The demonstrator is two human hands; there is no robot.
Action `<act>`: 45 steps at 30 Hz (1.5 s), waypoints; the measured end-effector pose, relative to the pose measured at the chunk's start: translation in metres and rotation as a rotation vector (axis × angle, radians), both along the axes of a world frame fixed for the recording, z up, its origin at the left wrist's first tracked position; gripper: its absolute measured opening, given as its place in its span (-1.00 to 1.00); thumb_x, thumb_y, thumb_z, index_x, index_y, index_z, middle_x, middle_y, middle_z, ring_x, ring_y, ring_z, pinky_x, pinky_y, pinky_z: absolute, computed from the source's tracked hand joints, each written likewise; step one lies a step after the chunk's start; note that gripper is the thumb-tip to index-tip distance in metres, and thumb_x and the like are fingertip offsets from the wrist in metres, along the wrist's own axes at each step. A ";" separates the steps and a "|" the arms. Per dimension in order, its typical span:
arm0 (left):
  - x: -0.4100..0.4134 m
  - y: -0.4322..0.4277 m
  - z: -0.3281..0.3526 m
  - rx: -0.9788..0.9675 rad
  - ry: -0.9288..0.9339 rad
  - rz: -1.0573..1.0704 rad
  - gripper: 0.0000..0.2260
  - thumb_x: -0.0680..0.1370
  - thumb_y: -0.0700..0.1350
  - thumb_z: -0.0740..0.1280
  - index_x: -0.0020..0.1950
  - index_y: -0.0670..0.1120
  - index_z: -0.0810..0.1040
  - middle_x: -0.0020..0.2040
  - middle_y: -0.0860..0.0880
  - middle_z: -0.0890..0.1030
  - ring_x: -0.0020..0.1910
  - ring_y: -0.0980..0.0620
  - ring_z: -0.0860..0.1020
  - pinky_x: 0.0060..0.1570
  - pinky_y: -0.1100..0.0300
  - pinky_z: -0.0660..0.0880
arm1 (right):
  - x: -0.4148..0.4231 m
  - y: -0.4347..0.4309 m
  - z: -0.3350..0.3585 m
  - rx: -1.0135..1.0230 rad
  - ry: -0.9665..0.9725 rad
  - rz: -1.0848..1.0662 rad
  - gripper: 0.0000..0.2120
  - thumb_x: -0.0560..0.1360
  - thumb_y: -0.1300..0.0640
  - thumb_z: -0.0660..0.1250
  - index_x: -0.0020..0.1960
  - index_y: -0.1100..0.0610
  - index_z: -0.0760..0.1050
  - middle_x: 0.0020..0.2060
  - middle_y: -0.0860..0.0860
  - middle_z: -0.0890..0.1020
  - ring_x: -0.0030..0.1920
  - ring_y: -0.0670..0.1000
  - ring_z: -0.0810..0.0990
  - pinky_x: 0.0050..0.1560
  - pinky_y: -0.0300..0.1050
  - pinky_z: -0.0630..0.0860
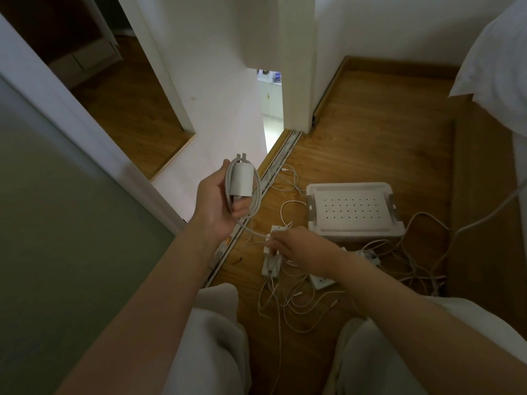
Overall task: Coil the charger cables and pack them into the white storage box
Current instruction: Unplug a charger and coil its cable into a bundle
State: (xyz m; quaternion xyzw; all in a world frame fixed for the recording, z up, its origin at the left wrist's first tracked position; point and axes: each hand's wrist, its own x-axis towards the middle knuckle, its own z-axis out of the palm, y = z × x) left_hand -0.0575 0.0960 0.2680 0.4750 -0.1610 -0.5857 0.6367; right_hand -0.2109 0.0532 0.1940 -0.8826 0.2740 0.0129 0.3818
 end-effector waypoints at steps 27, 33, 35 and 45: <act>0.014 0.008 -0.020 0.323 -1.087 -0.603 -0.72 0.57 0.16 0.15 -0.03 -0.04 0.43 -0.14 -0.07 0.50 -0.32 0.04 0.47 -0.40 0.31 0.39 | -0.018 -0.036 0.026 -0.408 -0.005 -0.225 -0.74 0.60 -0.01 0.12 -0.05 0.05 0.55 -0.34 -0.12 0.49 -0.30 -0.10 0.44 0.11 -0.10 0.35; 0.009 0.004 -0.033 0.297 -1.548 -0.519 -0.77 0.59 0.14 0.12 0.02 -0.02 0.31 -0.14 0.01 0.50 -0.23 0.09 0.51 -0.17 0.12 0.52 | -0.014 -0.029 0.036 -0.367 -0.119 -0.443 -0.72 0.52 -0.15 0.22 -0.22 0.02 0.47 -0.45 -0.11 0.46 -0.40 -0.11 0.45 -0.37 -0.24 0.30; 0.009 0.001 -0.036 0.296 -1.575 -0.473 -0.81 0.61 0.10 0.11 0.05 0.00 0.26 -0.10 0.04 0.44 -0.25 0.14 0.47 -0.23 0.22 0.46 | -0.013 -0.026 0.039 -0.339 -0.126 -0.482 -0.69 0.53 -0.15 0.20 -0.25 0.03 0.47 -0.48 -0.11 0.43 -0.43 -0.13 0.42 -0.42 -0.25 0.25; 0.001 -0.015 -0.044 0.319 -1.411 -0.038 -0.79 0.62 -0.01 0.12 0.13 -0.13 0.25 0.05 -0.03 0.29 -0.27 0.12 0.41 -0.34 0.35 0.38 | 0.005 0.019 0.033 -0.143 -0.134 -0.275 -0.73 0.64 0.02 0.01 0.01 0.10 0.45 -0.34 -0.11 0.45 -0.40 -0.14 0.40 -0.40 -0.34 0.32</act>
